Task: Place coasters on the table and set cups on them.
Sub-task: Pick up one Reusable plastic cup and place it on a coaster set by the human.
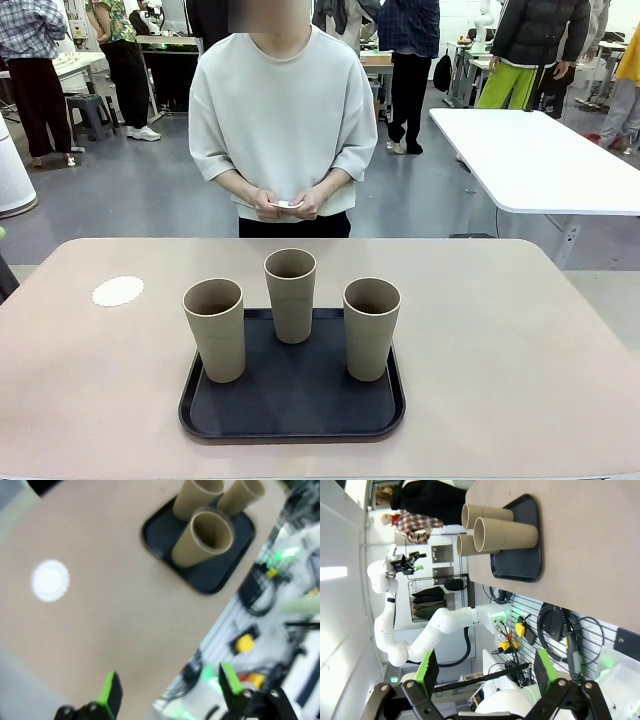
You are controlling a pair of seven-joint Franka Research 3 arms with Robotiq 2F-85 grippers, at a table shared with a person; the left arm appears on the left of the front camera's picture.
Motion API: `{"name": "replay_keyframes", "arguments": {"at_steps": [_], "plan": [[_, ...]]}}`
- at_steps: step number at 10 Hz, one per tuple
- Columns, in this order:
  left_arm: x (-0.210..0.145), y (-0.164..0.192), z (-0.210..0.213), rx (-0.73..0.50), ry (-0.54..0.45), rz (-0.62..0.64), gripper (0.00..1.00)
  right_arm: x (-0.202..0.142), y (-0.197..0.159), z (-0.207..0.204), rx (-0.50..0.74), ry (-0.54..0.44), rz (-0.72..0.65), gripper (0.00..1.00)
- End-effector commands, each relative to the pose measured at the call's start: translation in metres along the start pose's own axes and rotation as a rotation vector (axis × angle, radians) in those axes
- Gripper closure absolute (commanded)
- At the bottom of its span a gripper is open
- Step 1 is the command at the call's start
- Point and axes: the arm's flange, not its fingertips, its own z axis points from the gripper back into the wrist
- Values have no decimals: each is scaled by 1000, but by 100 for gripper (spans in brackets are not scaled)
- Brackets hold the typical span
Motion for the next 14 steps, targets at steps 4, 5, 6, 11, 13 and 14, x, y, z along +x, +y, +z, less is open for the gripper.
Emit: {"name": "replay_keyframes", "arguments": {"at_steps": [4,5,6,11,13,14], "plan": [[37,-24,-86,222,113,-399,0,0,0,1,10,0,-1,0],[43,-27,-98,237,91,-421,0,0,0,1,10,0,-1,0],[42,-27,-103,272,-8,-379,0,0,0,1,10,0,-1,0],[43,-33,-91,211,114,-397,0,0,0,1,10,0,-1,0],[34,-23,-101,39,-102,-531,0,0,0,1,10,0,-1,0],[28,-12,-105,-107,-264,-590,0,0,0,1,10,0,-1,0]]}}
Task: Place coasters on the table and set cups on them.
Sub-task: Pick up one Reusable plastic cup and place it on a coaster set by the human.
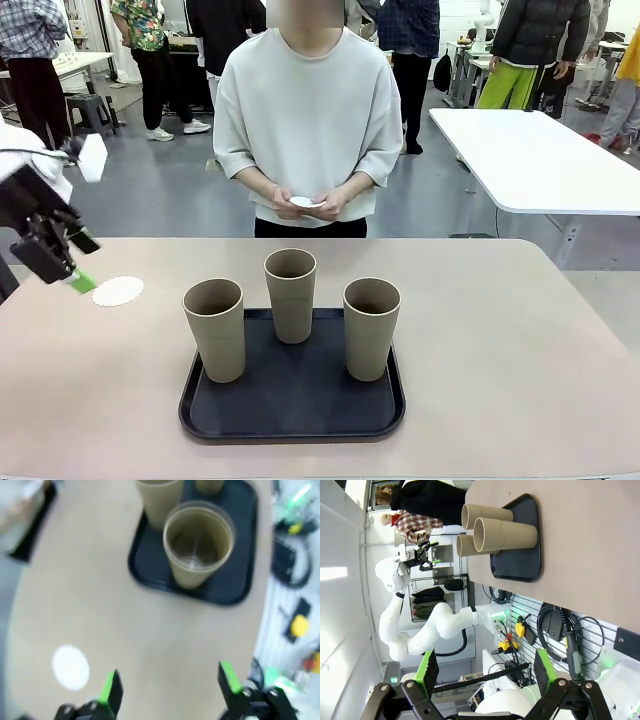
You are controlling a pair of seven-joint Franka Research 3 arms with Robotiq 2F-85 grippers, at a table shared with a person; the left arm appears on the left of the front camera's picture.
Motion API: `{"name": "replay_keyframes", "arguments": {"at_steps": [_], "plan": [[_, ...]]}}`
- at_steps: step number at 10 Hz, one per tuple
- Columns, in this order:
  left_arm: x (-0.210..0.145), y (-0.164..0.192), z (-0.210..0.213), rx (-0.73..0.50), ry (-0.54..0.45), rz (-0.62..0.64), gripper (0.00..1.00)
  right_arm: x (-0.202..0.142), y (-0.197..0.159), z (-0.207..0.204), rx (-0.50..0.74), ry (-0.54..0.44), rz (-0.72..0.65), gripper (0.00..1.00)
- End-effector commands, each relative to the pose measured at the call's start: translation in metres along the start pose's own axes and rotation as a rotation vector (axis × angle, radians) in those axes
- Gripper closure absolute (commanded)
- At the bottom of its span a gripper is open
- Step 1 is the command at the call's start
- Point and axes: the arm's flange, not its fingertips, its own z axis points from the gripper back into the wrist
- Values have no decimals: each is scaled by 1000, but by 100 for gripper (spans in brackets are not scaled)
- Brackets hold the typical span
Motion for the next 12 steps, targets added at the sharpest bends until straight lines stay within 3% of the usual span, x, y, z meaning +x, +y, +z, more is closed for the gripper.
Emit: {"name": "replay_keyframes", "arguments": {"at_steps": [1,3,5,8,12], "plan": [[-33,3,-20,-180,-374,-81,0,0,0,1,11,-1,0,0],[-56,23,-33,-220,-626,-125,0,0,0,1,11,-1,0,0],[-79,26,-64,-170,-753,-135,0,0,0,1,11,-1,0,0],[-102,22,-98,-247,-768,-155,0,0,0,1,11,-1,0,0],[-127,16,-99,-170,-766,-267,0,0,0,1,11,-1,0,0]]}}
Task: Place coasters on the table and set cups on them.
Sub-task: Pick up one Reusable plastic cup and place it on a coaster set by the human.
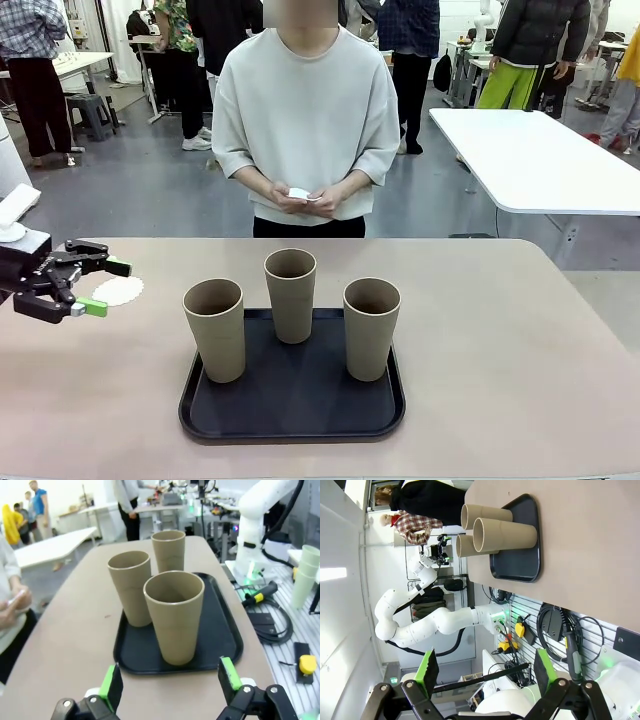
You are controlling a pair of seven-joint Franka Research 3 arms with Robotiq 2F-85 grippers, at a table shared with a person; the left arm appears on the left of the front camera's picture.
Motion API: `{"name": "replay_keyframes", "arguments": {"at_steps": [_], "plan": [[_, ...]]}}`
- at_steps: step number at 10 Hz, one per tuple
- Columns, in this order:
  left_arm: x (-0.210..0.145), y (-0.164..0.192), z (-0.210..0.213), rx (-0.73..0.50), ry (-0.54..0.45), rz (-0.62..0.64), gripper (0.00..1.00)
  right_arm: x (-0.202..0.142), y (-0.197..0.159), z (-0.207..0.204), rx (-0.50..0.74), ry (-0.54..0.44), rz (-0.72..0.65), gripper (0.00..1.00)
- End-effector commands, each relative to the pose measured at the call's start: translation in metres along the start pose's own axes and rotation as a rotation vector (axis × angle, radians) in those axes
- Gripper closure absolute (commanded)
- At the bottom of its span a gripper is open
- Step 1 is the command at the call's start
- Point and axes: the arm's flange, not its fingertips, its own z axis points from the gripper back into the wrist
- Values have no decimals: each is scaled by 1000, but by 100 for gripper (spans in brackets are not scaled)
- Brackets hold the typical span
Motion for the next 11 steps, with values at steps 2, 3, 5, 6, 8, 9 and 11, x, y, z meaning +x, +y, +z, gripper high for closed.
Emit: {"name": "replay_keyframes", "arguments": {"at_steps": [2,3,5,6,8,9,11], "plan": [[1,1,-7,-16,-11,31,0,0,0,1,13,1,2,0],[1,1,-7,-16,-11,31,0,0,0,1,13,1,2,0],[1,1,-7,-16,-11,31,0,0,0,1,13,1,2,0],[0,0,-8,-21,6,15,0,0,0,1,13,1,2,0],[-12,2,-23,-31,-1,-79,0,0,0,1,13,1,2,0],[-14,5,-32,-37,2,-80,0,0,0,1,13,1,2,0],[-19,4,-48,-46,-3,-102,0,0,0,1,13,1,2,0]]}}
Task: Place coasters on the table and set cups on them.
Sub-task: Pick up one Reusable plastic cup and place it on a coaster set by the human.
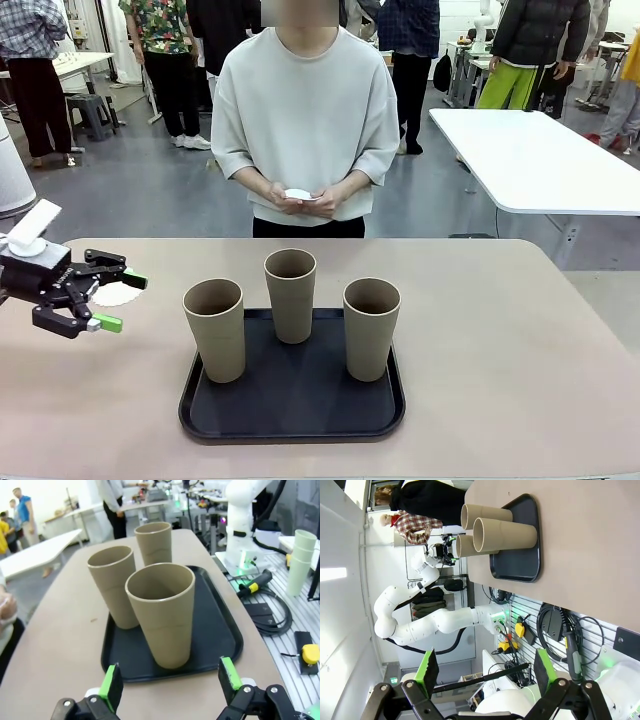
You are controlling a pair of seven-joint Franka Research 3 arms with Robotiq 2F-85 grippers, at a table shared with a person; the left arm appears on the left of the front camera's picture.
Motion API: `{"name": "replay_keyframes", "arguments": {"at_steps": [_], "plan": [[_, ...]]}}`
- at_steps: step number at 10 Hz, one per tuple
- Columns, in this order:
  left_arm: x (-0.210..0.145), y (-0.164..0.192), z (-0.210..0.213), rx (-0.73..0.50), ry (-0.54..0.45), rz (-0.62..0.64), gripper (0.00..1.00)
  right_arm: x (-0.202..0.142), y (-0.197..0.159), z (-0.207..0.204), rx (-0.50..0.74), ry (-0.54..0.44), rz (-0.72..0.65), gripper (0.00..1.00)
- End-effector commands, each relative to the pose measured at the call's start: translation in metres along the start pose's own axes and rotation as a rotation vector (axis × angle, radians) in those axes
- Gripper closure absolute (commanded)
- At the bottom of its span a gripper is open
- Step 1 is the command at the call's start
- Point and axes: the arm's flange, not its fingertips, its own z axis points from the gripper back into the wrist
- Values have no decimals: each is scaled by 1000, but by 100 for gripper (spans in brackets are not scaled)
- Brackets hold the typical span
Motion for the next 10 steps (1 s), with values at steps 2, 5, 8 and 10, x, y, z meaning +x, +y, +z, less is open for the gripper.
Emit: {"name": "replay_keyframes", "arguments": {"at_steps": [2,5,8,10], "plan": [[-12,13,-23,20,-6,-24,0,0,0,1,13,1,2,0],[-20,32,-44,37,-2,7,0,0,0,1,13,1,2,0],[-28,37,-67,-27,-43,14,0,0,0,1,13,1,2,0],[-32,36,-77,-64,-48,16,0,0,0,1,13,1,2,0]]}}
